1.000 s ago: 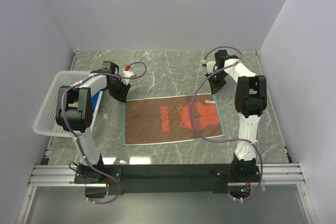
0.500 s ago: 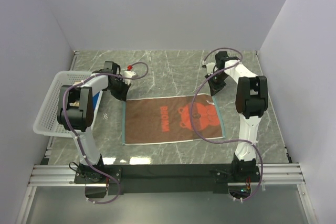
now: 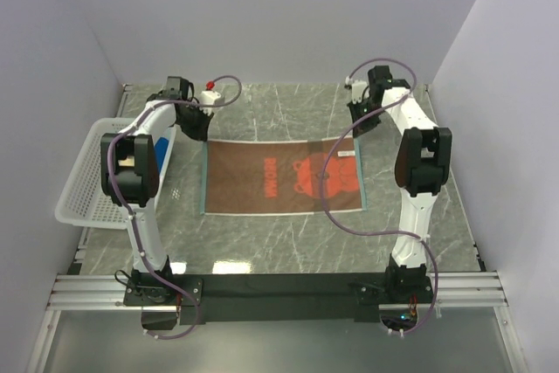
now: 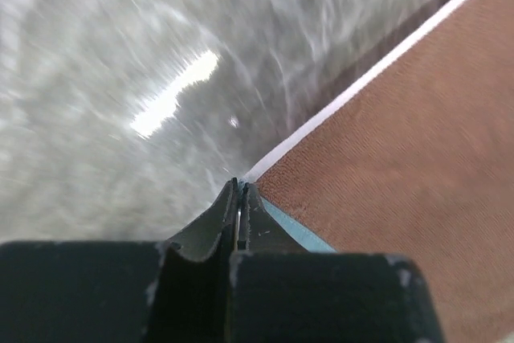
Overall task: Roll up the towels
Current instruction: Fold the towel
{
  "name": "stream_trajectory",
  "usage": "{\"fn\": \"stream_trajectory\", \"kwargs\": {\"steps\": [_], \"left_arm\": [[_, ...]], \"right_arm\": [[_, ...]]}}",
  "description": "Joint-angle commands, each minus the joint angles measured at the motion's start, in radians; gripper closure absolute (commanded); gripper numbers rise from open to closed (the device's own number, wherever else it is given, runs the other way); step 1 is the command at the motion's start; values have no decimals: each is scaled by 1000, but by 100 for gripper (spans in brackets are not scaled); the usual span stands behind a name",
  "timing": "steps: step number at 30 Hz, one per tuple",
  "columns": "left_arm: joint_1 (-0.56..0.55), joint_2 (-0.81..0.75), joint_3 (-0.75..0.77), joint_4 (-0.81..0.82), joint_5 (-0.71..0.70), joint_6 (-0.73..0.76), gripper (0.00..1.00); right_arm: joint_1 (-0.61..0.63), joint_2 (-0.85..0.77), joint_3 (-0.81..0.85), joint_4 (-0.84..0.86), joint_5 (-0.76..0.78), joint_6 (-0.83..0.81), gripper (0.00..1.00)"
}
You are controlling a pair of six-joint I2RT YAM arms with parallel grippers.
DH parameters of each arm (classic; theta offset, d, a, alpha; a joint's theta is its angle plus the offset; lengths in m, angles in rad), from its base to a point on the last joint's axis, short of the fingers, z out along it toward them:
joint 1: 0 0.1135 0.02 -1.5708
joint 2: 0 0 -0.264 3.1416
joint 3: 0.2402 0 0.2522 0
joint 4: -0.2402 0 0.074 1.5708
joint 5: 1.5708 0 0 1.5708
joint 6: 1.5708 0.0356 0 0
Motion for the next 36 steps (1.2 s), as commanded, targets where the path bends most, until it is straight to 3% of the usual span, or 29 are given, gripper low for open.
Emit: {"fn": "stream_trajectory", "kwargs": {"steps": [1, 5, 9, 13, 22, 30, 36], "left_arm": [[0, 2, 81, -37, 38, 26, 100], [11, -85, 23, -27, 68, 77, 99], [24, -212, -97, -50, 125, 177, 100], [23, -376, -287, -51, 153, 256, 99], [18, -581, -612, -73, 167, 417, 100], [-72, -593, -766, 38, 116, 353, 99], [-95, -561, -739, 85, 87, 258, 100]], "right_arm": [[-16, 7, 117, -24, -20, 5, 100], [-22, -43, 85, -47, -55, -61, 100], [-22, -154, -48, -78, -80, -138, 100], [-22, -249, -180, -67, -95, -199, 100], [-18, -313, -361, -89, -85, -296, 100], [12, -301, -531, 6, -63, -268, 100], [12, -297, -504, -4, -57, -254, 100]]}}
